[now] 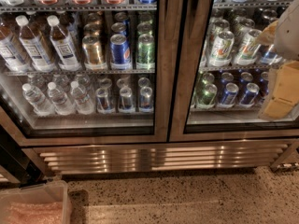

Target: Open left fridge door

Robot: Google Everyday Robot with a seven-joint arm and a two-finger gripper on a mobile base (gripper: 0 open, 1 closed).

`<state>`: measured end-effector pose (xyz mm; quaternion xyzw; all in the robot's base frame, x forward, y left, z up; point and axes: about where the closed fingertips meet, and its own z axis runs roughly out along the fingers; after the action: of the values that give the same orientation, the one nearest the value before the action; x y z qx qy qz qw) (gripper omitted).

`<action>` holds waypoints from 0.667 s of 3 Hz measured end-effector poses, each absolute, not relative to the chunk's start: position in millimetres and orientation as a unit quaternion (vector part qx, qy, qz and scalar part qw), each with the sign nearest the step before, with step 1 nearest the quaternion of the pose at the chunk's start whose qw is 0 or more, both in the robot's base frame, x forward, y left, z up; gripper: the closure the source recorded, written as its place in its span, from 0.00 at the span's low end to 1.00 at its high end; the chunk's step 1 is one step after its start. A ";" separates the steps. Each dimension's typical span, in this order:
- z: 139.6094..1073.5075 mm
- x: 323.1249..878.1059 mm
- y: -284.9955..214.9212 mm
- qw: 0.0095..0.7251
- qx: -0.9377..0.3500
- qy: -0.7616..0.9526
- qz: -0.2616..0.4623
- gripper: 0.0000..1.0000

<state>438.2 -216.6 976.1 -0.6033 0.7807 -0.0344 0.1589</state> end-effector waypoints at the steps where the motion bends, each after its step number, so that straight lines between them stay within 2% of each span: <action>1: 976.1 438.2 -216.6 0.159 -0.603 0.781 -0.034 0.00; 2: 979.0 442.1 -214.0 0.173 -0.596 0.783 -0.028 0.00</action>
Offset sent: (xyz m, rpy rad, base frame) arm 0.0075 0.0042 0.0022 0.0653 -0.0126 -0.0261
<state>442.1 -214.0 979.0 -0.5962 0.7834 -0.0284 0.1732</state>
